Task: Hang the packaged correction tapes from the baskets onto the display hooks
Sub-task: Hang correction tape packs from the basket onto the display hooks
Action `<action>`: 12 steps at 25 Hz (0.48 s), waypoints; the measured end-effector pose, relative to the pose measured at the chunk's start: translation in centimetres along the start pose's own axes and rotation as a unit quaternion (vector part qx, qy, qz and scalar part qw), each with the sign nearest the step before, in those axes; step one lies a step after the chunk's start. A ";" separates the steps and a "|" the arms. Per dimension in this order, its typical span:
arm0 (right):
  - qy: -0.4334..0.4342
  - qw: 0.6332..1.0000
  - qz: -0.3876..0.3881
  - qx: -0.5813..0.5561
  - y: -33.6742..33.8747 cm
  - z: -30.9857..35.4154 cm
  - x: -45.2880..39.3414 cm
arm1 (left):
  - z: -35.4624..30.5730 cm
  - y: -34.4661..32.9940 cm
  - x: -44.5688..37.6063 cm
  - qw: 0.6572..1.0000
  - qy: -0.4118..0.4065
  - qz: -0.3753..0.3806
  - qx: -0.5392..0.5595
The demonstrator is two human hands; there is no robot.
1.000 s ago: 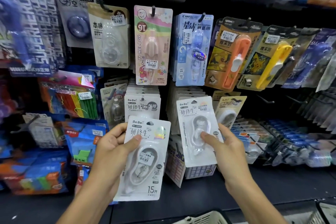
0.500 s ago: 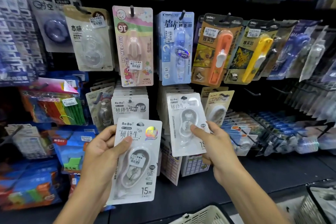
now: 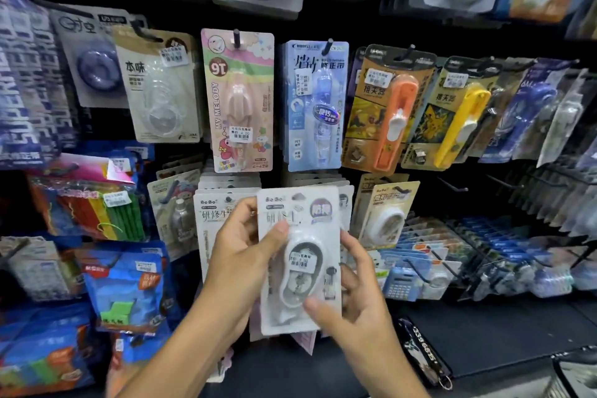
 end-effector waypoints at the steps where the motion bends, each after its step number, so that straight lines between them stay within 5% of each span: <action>1: 0.006 1.000 -0.002 0.010 -0.1 0.1 0.1 | 0.2 -0.3 0.1 0.999 -0.016 0.013 -0.034; 3: 0.012 0.998 -0.061 0.014 0.8 0.0 -0.7 | 0.1 0.2 -0.1 0.971 -0.116 -0.001 -0.208; 5: -0.003 0.993 -0.118 0.001 2.2 -0.1 -2.0 | -1.1 0.9 0.1 0.850 -0.275 -0.037 -0.448; 7: -0.026 0.991 -0.131 0.026 3.2 -0.3 -2.9 | -1.1 1.7 -0.1 0.754 -0.328 -0.039 -0.568; 12: -0.057 0.985 -0.105 0.121 3.1 -0.2 -5.9 | 0.9 3.8 -0.9 0.714 -0.241 0.012 -0.658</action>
Point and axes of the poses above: each hand's wrist, its own x-axis away from the middle knuckle, its own y-axis out of the back of the hand, z = x × y, the point moved 8 cm from there along -x, towards the middle knuckle, and after that the axes turned 12 degrees about -z, right-handed, at the moved point
